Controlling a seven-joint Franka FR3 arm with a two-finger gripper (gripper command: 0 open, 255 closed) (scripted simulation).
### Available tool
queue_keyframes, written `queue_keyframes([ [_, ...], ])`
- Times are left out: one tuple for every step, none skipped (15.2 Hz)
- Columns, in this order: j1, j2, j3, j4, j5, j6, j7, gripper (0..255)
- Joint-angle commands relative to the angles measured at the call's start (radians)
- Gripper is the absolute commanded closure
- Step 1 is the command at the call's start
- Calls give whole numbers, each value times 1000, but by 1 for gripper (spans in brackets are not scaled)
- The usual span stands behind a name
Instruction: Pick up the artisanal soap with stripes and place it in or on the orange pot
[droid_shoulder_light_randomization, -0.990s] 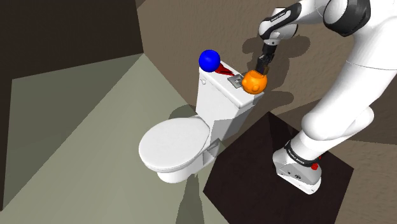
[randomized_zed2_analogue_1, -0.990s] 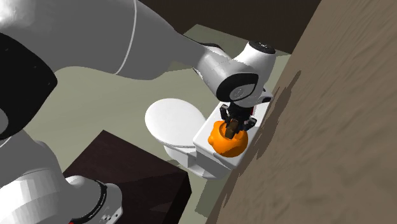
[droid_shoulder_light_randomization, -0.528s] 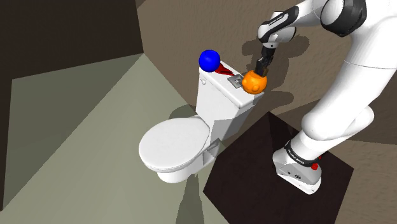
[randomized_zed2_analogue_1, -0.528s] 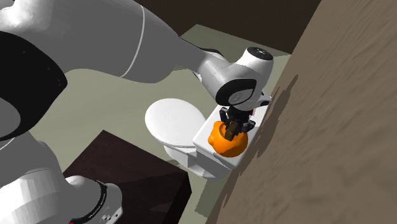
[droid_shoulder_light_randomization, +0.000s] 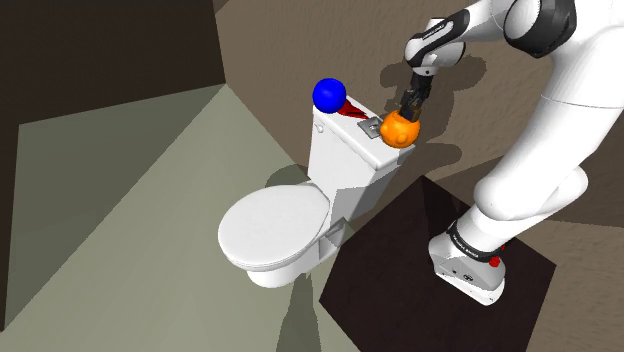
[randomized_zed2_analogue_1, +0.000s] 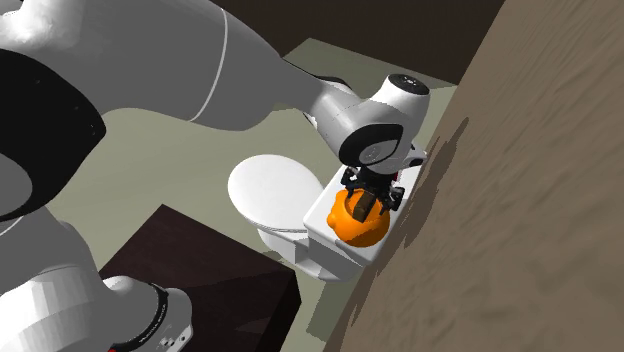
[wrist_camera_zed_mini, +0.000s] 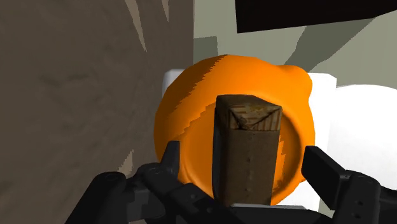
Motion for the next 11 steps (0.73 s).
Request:
queue_keyframes([
  [0,0,0,0,0,0,0,0],
  [3,-16,-1,14,-5,-30,3,0],
  [5,-32,-3,30,-10,-61,7,0],
  [7,-46,-4,47,-14,-91,10,0],
  [8,-56,-4,61,-17,-116,12,0],
  [8,-56,-4,61,-17,-116,12,0],
  [8,-56,-4,61,-17,-116,12,0],
  [8,-56,-4,61,-17,-116,12,0],
  [8,-56,-4,61,-17,-116,12,0],
  [8,-56,-4,61,-17,-116,12,0],
  [8,-56,-4,61,-17,-116,12,0],
])
